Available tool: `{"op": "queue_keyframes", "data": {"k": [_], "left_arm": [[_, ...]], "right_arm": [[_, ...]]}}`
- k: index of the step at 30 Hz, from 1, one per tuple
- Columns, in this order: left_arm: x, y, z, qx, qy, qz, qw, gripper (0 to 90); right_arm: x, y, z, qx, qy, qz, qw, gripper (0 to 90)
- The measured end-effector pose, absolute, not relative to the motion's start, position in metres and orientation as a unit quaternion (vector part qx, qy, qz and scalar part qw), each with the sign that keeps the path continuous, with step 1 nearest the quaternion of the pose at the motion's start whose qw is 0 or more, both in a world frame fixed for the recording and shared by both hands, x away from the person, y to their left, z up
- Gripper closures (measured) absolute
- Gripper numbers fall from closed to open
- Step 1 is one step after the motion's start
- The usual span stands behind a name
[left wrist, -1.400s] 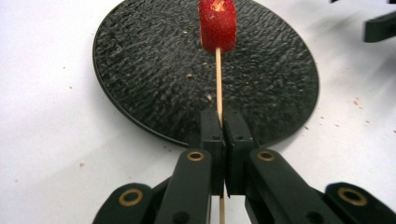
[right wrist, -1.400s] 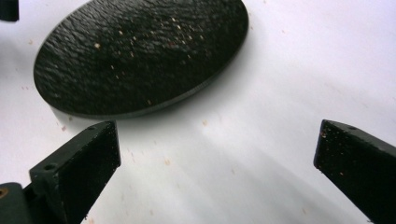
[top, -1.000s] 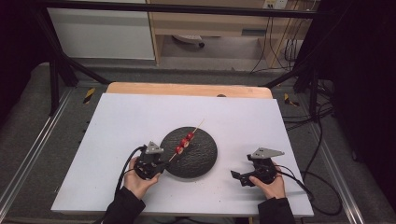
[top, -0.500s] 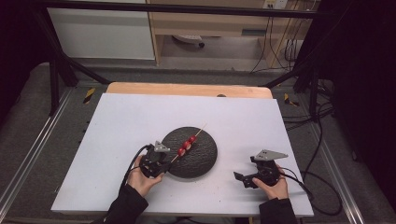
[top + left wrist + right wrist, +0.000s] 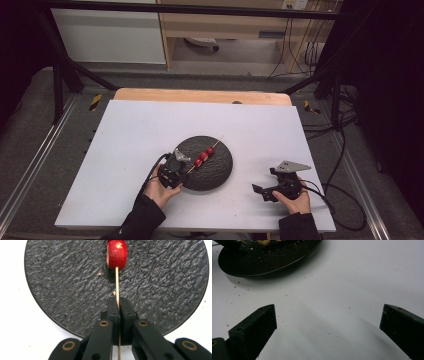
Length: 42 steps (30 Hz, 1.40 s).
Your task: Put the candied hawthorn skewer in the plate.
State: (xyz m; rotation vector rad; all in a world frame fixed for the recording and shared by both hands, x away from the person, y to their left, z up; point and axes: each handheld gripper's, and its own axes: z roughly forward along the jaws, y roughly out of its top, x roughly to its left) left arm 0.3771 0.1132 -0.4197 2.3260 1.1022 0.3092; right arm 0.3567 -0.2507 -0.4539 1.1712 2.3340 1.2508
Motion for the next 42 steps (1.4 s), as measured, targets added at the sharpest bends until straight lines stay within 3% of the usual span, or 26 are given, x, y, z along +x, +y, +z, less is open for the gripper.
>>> {"op": "queue_keyframes", "data": {"k": [4, 9, 17, 24, 28, 42], "left_arm": [[0.377, 0.116, -0.419, 0.864, 0.406, 0.112, 0.276, 86.1], [0.374, 0.127, -0.415, 0.862, 0.382, 0.109, 0.313, 75.9], [0.371, 0.158, -0.409, 0.859, 0.353, 0.106, 0.355, 40.8], [0.366, 0.187, -0.409, 0.857, 0.338, 0.111, 0.373, 16.7], [0.362, 0.207, -0.412, 0.851, 0.342, 0.111, 0.384, 11.0], [0.348, 0.267, -0.433, 0.819, 0.375, 0.136, 0.411, 7.5]], "right_arm": [[0.357, -0.252, -0.453, 0.404, 0.796, 0.434, 0.123, 1.1], [0.357, -0.252, -0.454, 0.404, 0.798, 0.430, 0.123, 0.7], [0.357, -0.254, -0.453, 0.408, 0.795, 0.432, 0.124, 0.6], [0.357, -0.255, -0.452, 0.412, 0.791, 0.436, 0.123, 0.6], [0.356, -0.254, -0.452, 0.413, 0.791, 0.436, 0.121, 0.5], [0.355, -0.254, -0.452, 0.406, 0.794, 0.436, 0.118, 0.5]]}}
